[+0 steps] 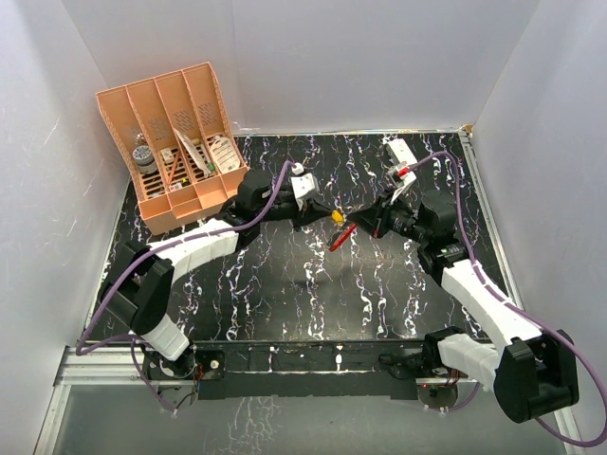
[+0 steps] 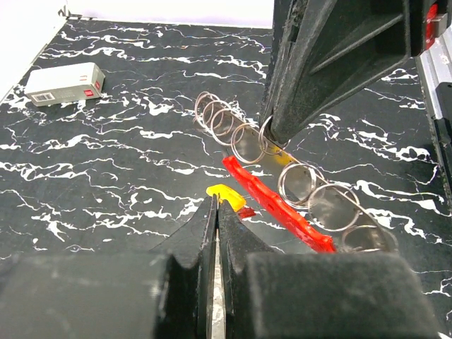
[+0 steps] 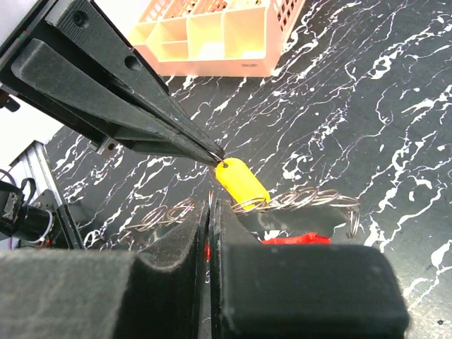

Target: Put the keys on the keyring

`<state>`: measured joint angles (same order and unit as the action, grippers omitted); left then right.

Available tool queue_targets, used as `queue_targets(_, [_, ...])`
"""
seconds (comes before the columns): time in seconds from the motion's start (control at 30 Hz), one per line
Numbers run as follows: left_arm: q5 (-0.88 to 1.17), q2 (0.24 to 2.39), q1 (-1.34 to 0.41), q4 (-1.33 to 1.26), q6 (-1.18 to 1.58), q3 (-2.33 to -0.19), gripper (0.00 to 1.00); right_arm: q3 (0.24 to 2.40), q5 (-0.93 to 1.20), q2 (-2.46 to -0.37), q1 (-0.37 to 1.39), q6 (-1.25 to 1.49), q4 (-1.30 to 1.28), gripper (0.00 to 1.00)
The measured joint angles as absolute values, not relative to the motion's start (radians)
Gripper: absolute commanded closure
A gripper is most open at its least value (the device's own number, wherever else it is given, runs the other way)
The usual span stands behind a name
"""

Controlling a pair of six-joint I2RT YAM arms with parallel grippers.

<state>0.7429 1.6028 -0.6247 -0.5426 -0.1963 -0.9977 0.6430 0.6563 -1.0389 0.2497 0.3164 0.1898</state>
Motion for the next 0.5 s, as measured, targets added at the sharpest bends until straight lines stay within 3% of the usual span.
queue_targets(0.5, [0.730, 1.558, -0.657, -0.493, -0.357, -0.998, 1.00, 0.686, 0.613, -1.092, 0.293, 0.321, 0.146, 1.00])
